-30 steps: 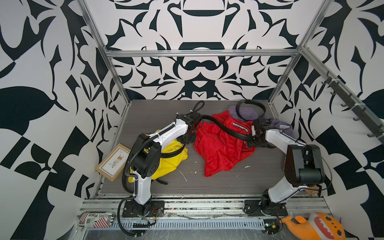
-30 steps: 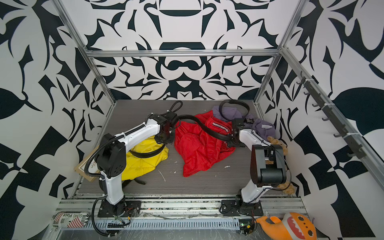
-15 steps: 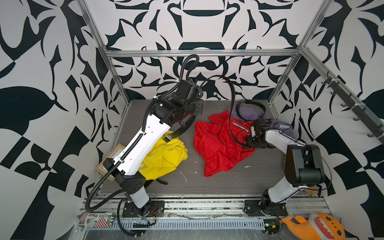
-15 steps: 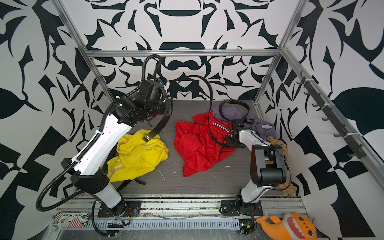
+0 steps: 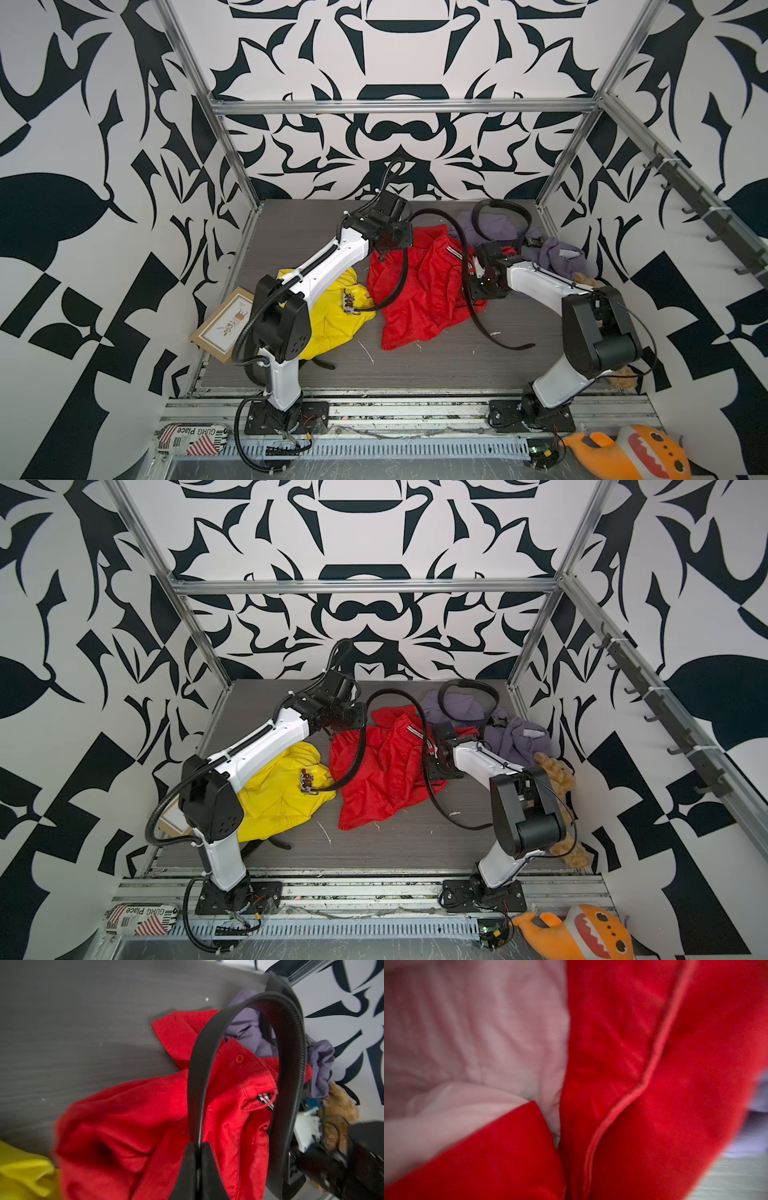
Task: Remove the belt from the trousers
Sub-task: Adjust the belt on the trousers.
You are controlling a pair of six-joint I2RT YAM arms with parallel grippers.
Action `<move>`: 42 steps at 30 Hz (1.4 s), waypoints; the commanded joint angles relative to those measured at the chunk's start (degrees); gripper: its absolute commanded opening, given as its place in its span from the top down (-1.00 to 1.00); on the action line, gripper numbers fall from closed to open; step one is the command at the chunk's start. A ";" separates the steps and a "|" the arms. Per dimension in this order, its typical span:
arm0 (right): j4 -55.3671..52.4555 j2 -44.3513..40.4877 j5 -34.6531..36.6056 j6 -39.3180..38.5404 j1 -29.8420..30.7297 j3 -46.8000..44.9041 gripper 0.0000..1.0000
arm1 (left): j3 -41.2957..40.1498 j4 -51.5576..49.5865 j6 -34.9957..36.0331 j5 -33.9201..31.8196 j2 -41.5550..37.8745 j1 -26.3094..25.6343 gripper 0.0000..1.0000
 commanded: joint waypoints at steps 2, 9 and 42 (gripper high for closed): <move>0.86 1.71 -1.82 3.57 4.78 2.31 -0.24 | 1.73 13.32 -6.83 7.42 1.82 1.60 1.00; 1.93 8.26 -1.61 3.48 6.84 7.79 -0.24 | 12.75 11.82 -6.34 6.95 9.07 2.36 1.00; -5.89 -27.68 12.03 -8.48 4.83 5.27 -0.96 | -16.44 21.03 11.95 -9.01 -15.73 2.52 -0.99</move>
